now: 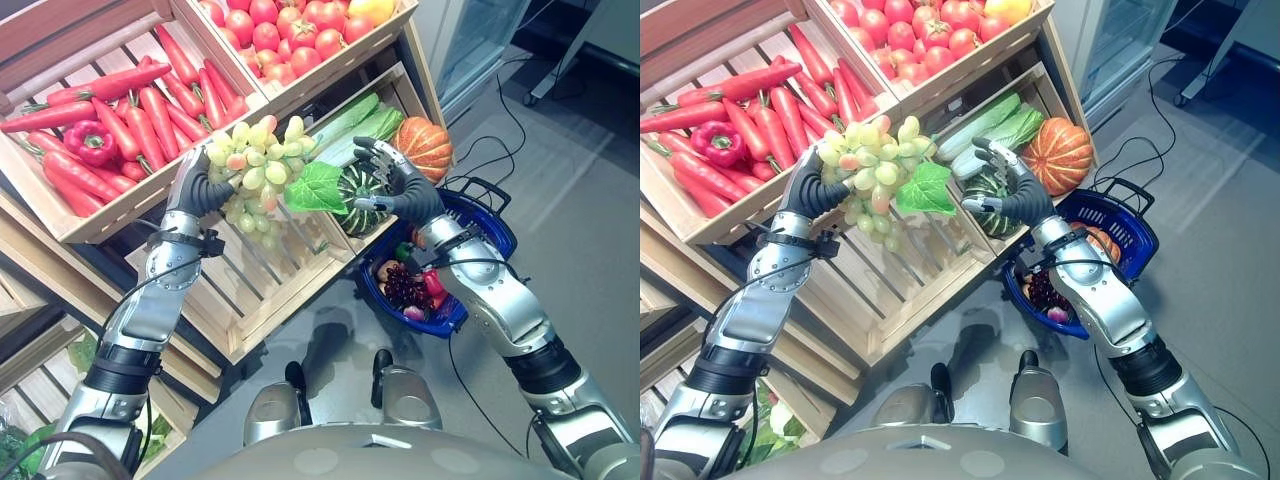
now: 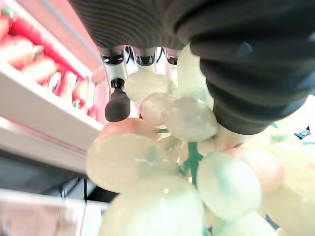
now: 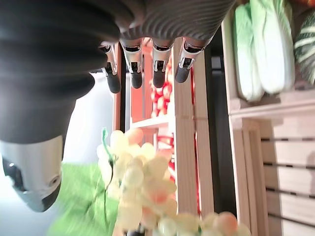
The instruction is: Pick up fruits and vegetables into the basket
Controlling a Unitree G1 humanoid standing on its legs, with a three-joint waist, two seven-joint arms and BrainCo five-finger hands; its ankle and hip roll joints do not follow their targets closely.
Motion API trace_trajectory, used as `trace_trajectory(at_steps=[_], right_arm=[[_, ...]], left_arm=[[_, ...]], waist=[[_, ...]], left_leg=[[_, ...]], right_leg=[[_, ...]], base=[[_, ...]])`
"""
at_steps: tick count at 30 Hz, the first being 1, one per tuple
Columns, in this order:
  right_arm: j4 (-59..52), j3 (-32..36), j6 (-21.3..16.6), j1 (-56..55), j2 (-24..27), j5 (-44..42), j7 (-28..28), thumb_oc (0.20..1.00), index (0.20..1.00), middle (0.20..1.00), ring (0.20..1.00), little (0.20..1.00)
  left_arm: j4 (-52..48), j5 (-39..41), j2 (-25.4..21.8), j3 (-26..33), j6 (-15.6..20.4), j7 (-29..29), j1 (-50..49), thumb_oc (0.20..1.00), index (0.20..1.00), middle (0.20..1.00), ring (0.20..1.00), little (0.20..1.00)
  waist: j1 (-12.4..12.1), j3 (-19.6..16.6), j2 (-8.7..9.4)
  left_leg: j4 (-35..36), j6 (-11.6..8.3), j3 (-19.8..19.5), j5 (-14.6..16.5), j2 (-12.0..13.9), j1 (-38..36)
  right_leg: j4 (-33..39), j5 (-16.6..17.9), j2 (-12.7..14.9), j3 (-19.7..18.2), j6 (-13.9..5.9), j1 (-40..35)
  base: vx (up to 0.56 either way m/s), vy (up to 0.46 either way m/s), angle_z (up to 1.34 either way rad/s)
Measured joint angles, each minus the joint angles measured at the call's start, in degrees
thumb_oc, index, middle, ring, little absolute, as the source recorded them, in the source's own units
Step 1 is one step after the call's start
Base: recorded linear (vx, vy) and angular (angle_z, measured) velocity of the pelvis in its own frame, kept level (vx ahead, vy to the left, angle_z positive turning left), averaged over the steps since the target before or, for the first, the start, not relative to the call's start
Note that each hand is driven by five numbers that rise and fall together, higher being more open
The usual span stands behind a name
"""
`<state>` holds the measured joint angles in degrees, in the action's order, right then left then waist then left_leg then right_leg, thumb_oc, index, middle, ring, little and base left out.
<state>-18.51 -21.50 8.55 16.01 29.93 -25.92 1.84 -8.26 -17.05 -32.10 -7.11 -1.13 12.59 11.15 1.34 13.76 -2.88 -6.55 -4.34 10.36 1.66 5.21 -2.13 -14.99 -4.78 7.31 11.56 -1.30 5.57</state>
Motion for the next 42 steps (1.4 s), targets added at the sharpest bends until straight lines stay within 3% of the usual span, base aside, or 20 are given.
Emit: trace_trajectory(at_steps=[8,20,30,36,42], right_arm=[[0.01,-2.15,1.72,0.66,-1.24,-3.41,1.77,1.000,1.000,1.000,1.000,1.000],[0.09,-4.29,1.75,0.90,-3.09,-8.94,3.10,1.000,1.000,1.000,1.000,1.000],[1.97,-4.63,2.20,0.89,-4.27,-8.95,9.56,1.000,1.000,1.000,1.000,1.000],[5.24,-4.97,2.11,0.57,-4.26,-8.18,10.96,1.000,1.000,1.000,1.000,1.000],[6.77,-5.54,2.11,0.57,-4.24,-4.00,12.02,1.000,1.000,1.000,1.000,1.000]], left_arm=[[-0.03,-11.94,-0.12,-4.26,0.26,3.34,0.26,0.200,0.200,0.200,0.200,0.200],[-0.05,-17.00,-0.20,-7.27,1.75,5.61,1.31,0.200,0.200,0.200,0.200,0.200],[-0.06,-24.68,-0.24,-10.53,1.31,10.46,1.66,0.200,0.200,0.200,0.200,0.200],[-0.35,-32.23,-0.44,-11.14,0.01,16.44,3.79,0.200,0.200,0.200,0.200,0.200],[-0.60,-34.86,-0.47,-11.50,-1.53,17.44,4.69,0.200,0.200,0.200,0.200,0.200]], waist=[[-1.31,-0.62,0.48],[-1.26,-1.27,1.68],[-1.25,-1.36,1.96],[-0.73,-1.35,2.01],[-0.65,-1.36,2.04]], left_leg=[[0.93,0.07,-0.64,-0.06,-0.03,-1.10],[2.03,0.15,-0.93,-0.11,-0.13,-2.32],[2.97,0.20,-0.59,-0.13,-0.20,-3.17],[3.28,0.20,-0.53,-0.12,-0.20,-3.56],[4.06,0.23,0.11,-0.15,-0.22,-4.21]], right_leg=[[1.20,0.26,-0.02,0.58,-0.30,-1.64],[3.70,0.80,-0.10,1.46,-0.83,-3.90],[4.22,1.00,-0.18,1.28,-0.91,-4.26],[5.20,1.25,-0.30,1.31,-1.10,-4.95],[5.67,1.31,-0.40,1.12,-1.19,-5.22]], base=[[0.00,-0.015,0.04],[0.00,0.000,0.03],[0.00,0.004,-0.02],[0.00,0.002,0.01],[0.00,0.003,-0.03]])
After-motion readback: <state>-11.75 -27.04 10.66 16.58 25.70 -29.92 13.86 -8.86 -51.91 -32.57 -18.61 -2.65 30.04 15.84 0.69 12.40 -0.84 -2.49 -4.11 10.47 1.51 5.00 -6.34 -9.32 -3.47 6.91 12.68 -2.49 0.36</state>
